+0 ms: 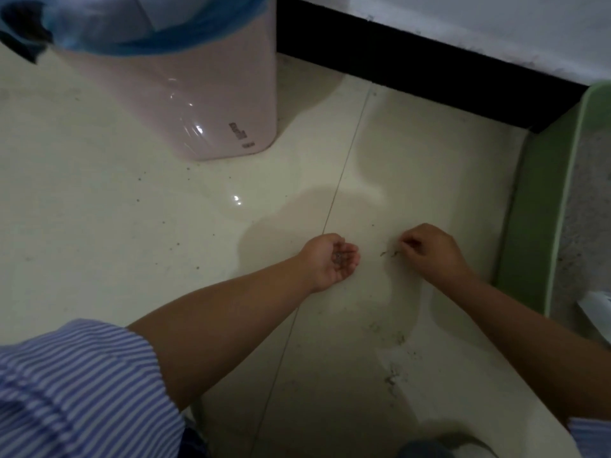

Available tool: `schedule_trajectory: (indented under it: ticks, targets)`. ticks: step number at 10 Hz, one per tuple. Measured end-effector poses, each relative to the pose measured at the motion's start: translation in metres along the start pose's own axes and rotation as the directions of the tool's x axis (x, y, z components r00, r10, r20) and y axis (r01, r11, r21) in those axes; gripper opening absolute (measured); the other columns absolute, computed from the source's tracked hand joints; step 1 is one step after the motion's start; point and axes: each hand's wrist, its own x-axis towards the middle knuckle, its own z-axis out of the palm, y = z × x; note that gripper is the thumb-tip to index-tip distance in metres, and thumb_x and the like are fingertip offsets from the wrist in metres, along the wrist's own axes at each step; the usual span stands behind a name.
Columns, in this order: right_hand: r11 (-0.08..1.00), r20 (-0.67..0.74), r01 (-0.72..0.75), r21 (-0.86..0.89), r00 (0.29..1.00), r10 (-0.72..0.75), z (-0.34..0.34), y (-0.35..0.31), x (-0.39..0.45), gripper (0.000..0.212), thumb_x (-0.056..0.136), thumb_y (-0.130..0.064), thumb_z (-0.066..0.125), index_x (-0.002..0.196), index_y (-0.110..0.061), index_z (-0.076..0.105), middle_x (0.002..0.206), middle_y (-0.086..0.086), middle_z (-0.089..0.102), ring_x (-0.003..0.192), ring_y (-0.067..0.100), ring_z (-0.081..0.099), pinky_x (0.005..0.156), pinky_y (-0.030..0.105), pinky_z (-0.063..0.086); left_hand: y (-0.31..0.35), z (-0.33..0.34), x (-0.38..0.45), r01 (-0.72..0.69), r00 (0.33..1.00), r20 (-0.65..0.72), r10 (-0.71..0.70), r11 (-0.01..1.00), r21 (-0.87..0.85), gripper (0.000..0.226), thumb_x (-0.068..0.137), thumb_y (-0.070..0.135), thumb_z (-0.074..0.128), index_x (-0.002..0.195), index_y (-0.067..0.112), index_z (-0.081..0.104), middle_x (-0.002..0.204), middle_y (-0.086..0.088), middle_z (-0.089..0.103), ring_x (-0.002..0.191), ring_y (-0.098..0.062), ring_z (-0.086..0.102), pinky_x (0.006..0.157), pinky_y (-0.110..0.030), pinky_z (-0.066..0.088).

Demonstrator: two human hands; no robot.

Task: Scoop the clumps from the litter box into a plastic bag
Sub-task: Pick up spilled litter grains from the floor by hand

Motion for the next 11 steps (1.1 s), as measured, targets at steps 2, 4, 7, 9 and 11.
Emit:
schedule_trajectory:
  ticks: [2,4,7,9,11]
  targets:
    - [0.87,0.143,0.404,-0.282,0.915,-0.378,0.016,-0.006,-0.002,0.018,0.065,-0.012,0.057,0.051,-0.005,0.066,0.055,0.01,0.062,0.047,0.026,0.059,0.044,0.02,0.046,0.006,-0.003,0.001,-0.01,1.0,-0.029,0.012,0.995,0.096,0.039,0.096,0.015,0.033,0.061,0.006,0.047,0.031,-0.001,0.051,0.023,-0.008,0.046,0.032,-0.007,0.036]
    - [0.822,0.217,0.453,-0.344,0.89,-0.4,0.007,0.005,0.006,0.005,0.052,-0.005,0.065,0.048,-0.004,0.064,0.054,0.01,0.062,0.046,0.027,0.059,0.043,0.023,0.049,0.008,-0.005,0.003,-0.027,0.999,-0.026,0.03,0.994,0.105,0.04,0.096,0.014,0.033,0.061,0.005,0.048,0.031,0.0,0.051,0.023,-0.007,0.047,0.032,-0.007,0.036]
    - [0.928,0.125,0.299,-0.221,0.953,-0.277,0.014,0.01,-0.008,0.011,0.061,-0.01,0.066,0.057,0.0,0.069,0.056,0.014,0.062,0.047,0.027,0.063,0.05,0.019,0.05,0.009,-0.009,0.003,-0.035,0.999,-0.035,0.038,0.995,0.094,0.04,0.097,0.014,0.032,0.062,0.005,0.049,0.031,-0.001,0.052,0.023,-0.007,0.048,0.032,-0.008,0.038]
    - [0.964,0.173,0.061,-0.258,0.985,-0.016,0.012,-0.003,0.0,0.028,0.094,-0.012,0.043,0.105,0.003,0.064,0.112,0.02,0.059,0.105,0.029,0.057,0.086,0.03,0.042,0.007,-0.01,0.003,-0.029,0.998,-0.048,0.034,0.995,0.094,0.04,0.097,0.013,0.032,0.062,0.004,0.05,0.032,-0.002,0.053,0.024,-0.008,0.049,0.032,-0.008,0.039]
    - [0.956,0.153,0.049,-0.291,0.988,-0.004,0.02,-0.005,-0.004,0.017,0.087,0.002,0.046,0.097,0.009,0.057,0.108,0.024,0.056,0.094,0.035,0.058,0.073,0.033,0.045,0.008,-0.011,0.003,-0.037,0.998,-0.045,0.041,0.995,0.089,0.04,0.097,0.013,0.032,0.063,0.003,0.05,0.033,-0.002,0.053,0.024,-0.008,0.049,0.032,-0.008,0.039]
